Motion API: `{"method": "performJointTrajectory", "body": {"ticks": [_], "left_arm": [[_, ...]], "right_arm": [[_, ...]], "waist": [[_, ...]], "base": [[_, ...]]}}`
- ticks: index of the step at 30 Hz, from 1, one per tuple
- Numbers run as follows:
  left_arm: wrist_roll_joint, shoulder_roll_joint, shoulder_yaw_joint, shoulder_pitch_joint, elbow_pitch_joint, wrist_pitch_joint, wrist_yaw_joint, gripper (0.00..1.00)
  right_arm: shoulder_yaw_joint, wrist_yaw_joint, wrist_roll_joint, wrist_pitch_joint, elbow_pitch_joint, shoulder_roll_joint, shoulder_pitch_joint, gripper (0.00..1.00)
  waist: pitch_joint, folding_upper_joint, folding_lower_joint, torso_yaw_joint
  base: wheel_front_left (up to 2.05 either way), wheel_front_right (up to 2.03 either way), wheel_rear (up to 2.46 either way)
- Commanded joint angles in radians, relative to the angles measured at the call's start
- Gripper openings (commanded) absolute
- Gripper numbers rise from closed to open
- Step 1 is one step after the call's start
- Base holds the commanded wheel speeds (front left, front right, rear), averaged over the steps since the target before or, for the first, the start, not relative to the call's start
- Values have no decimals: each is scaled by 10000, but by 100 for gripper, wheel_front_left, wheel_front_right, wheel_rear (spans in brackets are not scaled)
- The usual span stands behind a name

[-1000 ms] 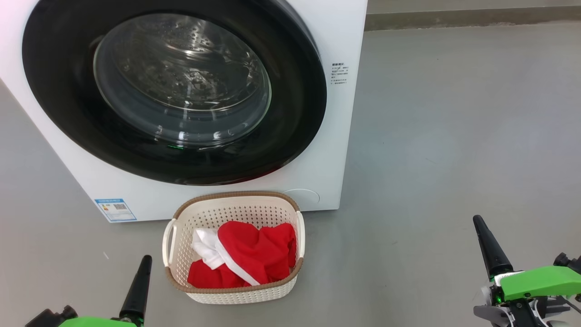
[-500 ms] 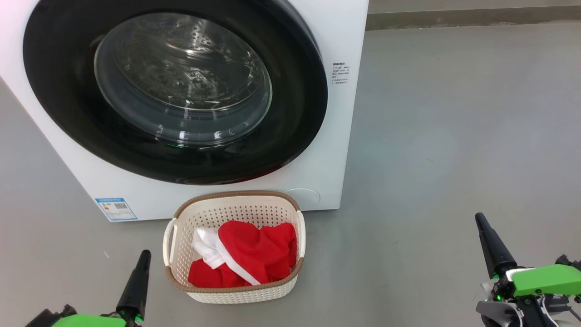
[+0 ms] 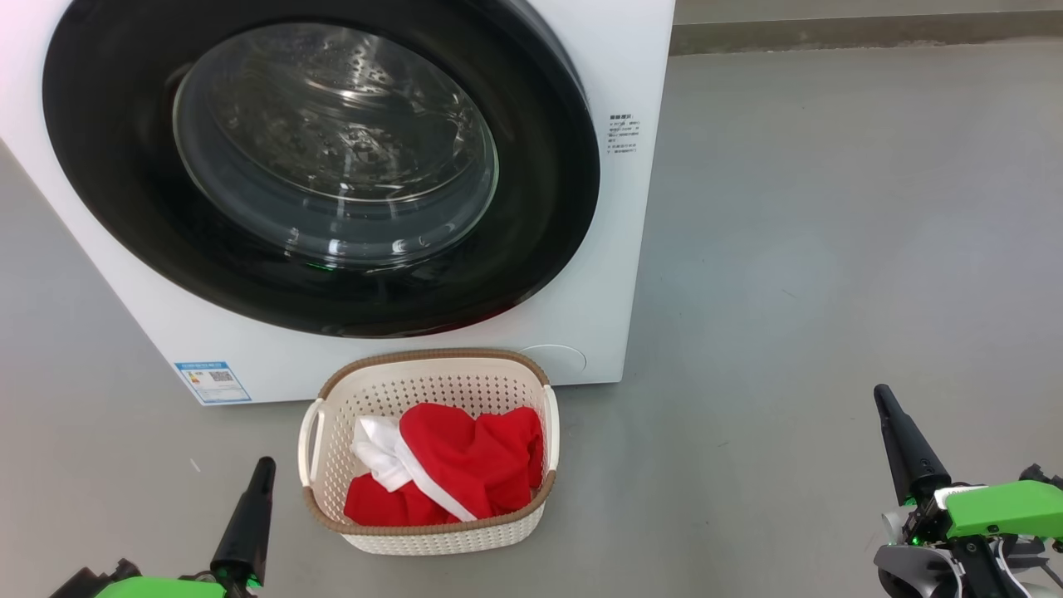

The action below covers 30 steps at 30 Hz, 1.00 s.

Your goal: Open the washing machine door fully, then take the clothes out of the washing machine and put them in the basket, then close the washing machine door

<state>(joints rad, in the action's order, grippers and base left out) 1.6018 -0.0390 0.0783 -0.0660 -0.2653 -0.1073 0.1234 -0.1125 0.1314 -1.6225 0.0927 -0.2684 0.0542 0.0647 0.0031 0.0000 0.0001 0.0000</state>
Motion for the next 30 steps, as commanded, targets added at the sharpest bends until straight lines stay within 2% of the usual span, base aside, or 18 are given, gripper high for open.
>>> {"method": "performJointTrajectory", "body": {"ticks": [1,30], "left_arm": [[66,-112,358,-421,199,-62,73,0],[67,-112,356,-421,200,-61,73,0]], "right_arm": [[182,-7,-24,48,246,104,414,0],[118,-7,30,100,243,59,420,0]], "waist": [[0,0,-1,0],[0,0,-1,0]], "base": [[0,0,0],[0,0,0]]}}
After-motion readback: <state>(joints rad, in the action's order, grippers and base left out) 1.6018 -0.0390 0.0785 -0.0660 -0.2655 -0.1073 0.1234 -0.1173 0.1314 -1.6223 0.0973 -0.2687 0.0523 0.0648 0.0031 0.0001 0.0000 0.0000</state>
